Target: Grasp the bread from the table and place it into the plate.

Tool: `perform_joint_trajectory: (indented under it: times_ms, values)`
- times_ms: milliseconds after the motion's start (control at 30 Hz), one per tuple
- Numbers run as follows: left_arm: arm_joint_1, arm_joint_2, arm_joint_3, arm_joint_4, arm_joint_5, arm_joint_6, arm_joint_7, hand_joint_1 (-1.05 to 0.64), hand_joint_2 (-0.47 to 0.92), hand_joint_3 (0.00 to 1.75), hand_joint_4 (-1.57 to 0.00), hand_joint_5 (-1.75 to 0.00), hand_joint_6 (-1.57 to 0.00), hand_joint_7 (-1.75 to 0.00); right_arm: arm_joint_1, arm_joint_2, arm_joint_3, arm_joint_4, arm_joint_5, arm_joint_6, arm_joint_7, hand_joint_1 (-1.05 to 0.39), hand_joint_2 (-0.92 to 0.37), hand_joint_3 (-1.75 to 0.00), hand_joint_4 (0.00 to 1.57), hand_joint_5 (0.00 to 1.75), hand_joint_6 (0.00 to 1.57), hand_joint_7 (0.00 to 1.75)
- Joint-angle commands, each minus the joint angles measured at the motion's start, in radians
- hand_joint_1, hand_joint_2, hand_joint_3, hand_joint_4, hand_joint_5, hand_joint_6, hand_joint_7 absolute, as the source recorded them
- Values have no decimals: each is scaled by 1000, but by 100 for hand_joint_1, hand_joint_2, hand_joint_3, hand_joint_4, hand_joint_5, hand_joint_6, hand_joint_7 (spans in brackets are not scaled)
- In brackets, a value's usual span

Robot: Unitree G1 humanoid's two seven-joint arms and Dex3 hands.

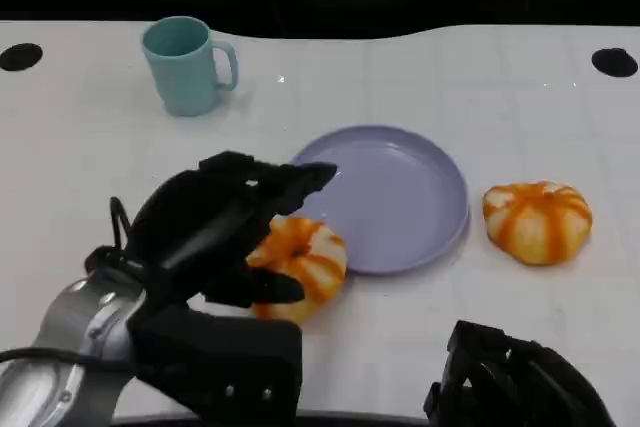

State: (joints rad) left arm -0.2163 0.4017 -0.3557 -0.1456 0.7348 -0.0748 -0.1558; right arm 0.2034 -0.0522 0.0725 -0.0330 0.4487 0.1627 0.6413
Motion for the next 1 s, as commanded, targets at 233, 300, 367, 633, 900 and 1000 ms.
perform_joint_trajectory:
  times_ms: [233,300,367,633,900,1000]
  values:
    - [103,25,-1,-55,69,20,-27,-76,89,1,-33,-33,-30,0,15,-22,-6,-27,8,2,8,-70,-92,-27,84,160,76,134]
    - [109,24,-6,-47,86,17,-20,-76,89,1,-33,-31,-28,0,17,-23,-7,-28,10,3,9,-70,-92,-27,84,160,76,135]
    - [110,22,-12,-38,109,19,-14,-76,90,1,-33,-29,-27,0,19,-24,-6,-30,9,4,6,-70,-92,-27,84,160,75,135]
    - [91,-12,-45,13,210,54,9,-80,91,0,-33,-23,-24,0,19,-24,-5,-31,4,1,3,-70,-92,-26,83,160,75,136]
    - [66,-88,-90,142,274,95,113,-78,91,1,-35,-22,-27,-1,19,-23,-3,-32,3,0,2,-70,-92,-26,83,160,75,138]
    - [48,-115,-106,205,283,104,162,-80,92,2,-35,-21,-27,-1,20,-23,-3,-31,2,-6,5,-70,-92,-27,83,160,75,138]
